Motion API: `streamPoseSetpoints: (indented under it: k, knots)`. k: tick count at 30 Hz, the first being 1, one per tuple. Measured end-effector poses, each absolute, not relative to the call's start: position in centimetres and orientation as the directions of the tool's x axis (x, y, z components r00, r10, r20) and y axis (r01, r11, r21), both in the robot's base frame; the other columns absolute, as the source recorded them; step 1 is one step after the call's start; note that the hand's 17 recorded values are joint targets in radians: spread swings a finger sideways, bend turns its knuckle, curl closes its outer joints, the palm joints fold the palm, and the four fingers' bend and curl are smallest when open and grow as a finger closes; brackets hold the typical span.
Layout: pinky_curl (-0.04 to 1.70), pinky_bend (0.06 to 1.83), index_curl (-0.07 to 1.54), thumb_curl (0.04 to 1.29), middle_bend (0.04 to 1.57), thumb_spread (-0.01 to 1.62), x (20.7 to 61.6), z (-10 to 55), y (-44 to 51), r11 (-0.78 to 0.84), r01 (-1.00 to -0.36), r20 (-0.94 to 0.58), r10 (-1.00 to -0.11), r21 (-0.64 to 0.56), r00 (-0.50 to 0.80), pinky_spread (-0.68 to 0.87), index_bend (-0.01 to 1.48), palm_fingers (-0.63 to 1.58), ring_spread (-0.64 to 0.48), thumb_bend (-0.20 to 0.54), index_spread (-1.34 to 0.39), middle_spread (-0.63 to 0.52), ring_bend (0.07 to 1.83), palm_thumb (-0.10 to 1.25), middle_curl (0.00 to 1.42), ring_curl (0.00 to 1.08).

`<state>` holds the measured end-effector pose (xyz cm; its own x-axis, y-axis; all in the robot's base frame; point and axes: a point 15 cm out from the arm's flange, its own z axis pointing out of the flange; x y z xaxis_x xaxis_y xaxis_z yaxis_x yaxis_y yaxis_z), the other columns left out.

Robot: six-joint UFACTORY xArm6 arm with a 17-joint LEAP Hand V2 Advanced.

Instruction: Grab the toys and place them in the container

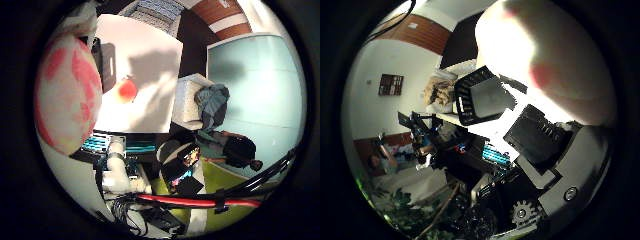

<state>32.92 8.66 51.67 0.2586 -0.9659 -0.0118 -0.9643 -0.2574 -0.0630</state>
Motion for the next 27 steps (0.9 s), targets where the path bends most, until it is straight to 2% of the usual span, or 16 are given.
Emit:
streamPoseSetpoints:
  k: [16,27]
  knots:
    - [1.24,1.15,1.05,0.58,1.18,1.14,35.7,50.2,20.9,-0.379,-0.918,-0.026,-0.923,-0.119,0.385,-0.19,0.95,1.05,-0.27,-0.012,-0.31,-0.23,1.3,1.02,1.07,0.91]
    - [1.26,1.12,1.06,0.58,1.17,1.15,38.5,48.2,23.4,-0.372,-0.917,-0.034,-0.924,-0.141,0.38,-0.2,0.94,1.06,-0.27,-0.017,-0.32,-0.23,1.29,0.98,1.06,0.9]
